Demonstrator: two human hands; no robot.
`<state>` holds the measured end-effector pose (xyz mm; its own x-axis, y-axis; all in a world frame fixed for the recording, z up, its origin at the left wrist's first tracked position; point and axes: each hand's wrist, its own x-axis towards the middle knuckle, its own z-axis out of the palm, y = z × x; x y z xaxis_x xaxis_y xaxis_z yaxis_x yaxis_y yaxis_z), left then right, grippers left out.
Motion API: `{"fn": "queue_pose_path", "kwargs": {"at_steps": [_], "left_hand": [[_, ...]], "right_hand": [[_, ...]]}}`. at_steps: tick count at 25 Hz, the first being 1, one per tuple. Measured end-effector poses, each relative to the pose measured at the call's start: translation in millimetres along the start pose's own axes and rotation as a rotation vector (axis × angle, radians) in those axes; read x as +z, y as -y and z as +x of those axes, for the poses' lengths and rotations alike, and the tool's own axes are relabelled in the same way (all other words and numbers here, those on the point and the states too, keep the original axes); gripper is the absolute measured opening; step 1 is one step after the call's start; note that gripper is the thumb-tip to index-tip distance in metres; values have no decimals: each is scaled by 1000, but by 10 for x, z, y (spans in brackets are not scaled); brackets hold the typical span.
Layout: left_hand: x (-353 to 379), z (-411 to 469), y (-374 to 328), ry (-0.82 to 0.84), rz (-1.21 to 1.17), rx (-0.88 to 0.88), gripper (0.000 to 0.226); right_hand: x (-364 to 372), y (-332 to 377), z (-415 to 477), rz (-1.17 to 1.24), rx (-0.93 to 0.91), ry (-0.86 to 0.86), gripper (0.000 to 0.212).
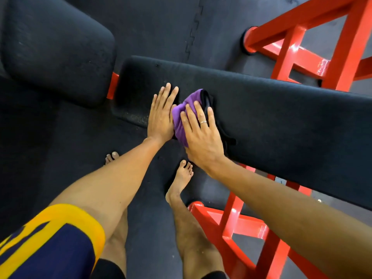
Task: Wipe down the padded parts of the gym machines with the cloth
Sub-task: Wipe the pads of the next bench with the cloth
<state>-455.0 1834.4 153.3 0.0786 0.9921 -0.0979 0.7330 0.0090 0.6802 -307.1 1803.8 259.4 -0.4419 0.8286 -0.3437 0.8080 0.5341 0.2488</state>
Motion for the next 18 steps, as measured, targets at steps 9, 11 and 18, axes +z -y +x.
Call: {"fn": "queue_pose_path", "kwargs": {"at_steps": [9, 11, 18], "left_hand": [[-60, 7, -12, -1, -122, -73, 51], [-29, -56, 60, -57, -149, -148, 51], [6, -203, 188, -93, -89, -349, 54]], "right_hand": [[45, -336, -534, 64, -68, 15, 105], [59, -143, -212, 95, -83, 3, 89], [-107, -237, 742, 192, 7, 24, 74]]}}
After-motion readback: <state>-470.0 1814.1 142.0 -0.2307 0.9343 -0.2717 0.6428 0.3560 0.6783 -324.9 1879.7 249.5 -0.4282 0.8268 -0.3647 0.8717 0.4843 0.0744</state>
